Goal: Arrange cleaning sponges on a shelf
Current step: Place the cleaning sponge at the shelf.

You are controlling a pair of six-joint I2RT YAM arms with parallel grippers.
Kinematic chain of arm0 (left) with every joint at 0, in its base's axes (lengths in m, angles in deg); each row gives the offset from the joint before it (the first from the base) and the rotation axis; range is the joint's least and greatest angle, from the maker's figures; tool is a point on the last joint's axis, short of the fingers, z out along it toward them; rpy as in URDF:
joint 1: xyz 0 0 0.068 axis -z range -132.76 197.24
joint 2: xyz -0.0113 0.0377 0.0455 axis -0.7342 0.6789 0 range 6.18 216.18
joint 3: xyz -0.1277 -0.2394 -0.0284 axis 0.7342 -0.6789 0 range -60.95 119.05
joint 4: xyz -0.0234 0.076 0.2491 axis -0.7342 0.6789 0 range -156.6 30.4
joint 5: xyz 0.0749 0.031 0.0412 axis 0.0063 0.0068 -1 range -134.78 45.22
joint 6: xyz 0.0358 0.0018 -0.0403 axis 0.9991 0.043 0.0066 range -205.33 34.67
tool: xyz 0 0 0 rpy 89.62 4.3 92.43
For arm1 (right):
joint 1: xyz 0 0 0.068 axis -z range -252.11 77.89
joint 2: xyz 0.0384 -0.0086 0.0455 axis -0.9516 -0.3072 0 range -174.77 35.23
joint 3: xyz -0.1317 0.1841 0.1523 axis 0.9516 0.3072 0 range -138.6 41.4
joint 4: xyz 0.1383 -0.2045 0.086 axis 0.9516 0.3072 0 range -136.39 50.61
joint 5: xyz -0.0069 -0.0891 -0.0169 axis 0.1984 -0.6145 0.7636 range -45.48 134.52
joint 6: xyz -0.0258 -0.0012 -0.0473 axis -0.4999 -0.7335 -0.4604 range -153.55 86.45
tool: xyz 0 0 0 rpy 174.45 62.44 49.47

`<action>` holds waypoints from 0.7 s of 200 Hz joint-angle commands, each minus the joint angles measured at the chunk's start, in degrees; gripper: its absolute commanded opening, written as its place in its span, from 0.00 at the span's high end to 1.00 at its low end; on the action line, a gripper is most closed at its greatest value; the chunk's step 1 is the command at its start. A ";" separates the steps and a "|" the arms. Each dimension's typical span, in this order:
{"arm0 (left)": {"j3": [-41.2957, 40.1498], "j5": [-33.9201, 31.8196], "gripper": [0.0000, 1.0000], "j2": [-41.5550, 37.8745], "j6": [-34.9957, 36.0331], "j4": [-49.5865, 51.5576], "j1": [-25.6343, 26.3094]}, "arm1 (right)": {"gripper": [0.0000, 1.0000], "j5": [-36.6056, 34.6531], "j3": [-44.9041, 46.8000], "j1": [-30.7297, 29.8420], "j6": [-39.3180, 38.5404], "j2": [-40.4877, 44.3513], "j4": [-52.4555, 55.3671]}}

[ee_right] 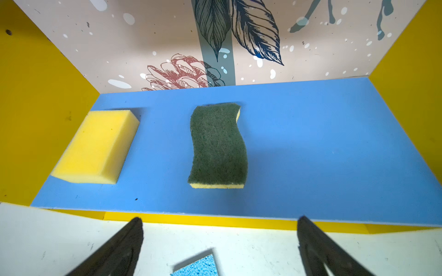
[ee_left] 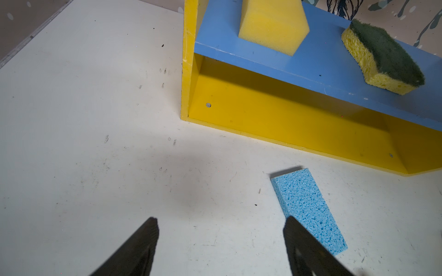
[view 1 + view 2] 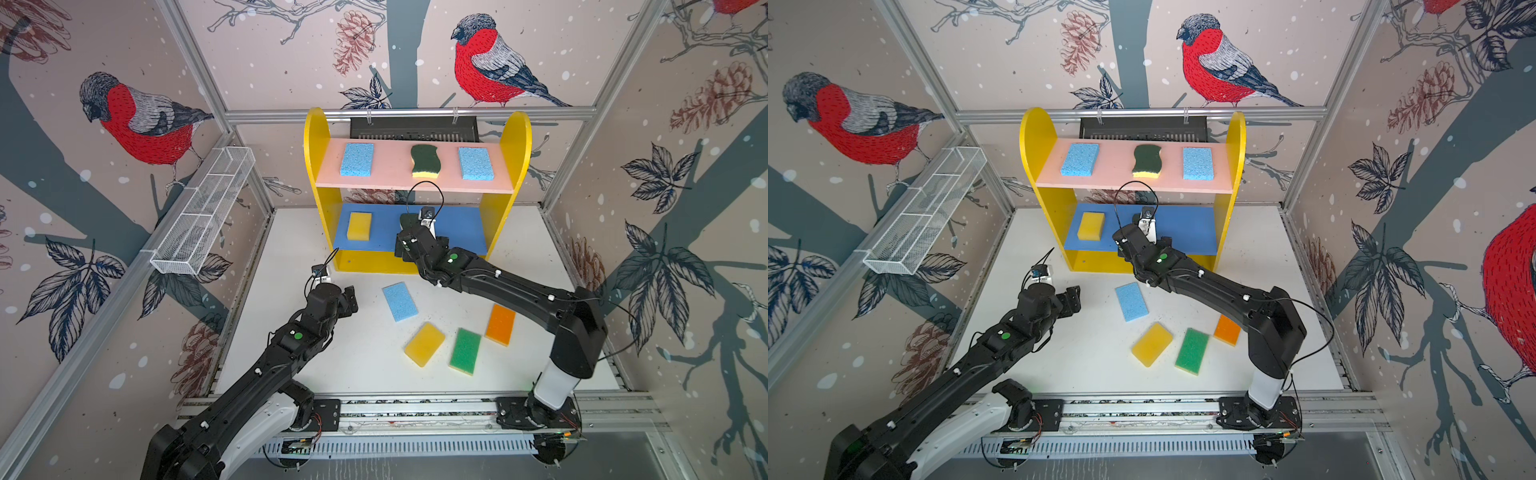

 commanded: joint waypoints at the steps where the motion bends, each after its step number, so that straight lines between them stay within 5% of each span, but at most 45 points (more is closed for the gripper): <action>1: 0.79 0.29 0.17 -0.32 -0.67 1.02 -0.11 | 0.00 -0.18 5.22 -0.01 5.02 4.86 -0.44; 140: 0.61 3.01 0.18 -0.33 -3.54 4.57 1.00 | 0.00 10.09 36.23 -0.01 10.47 36.23 0.01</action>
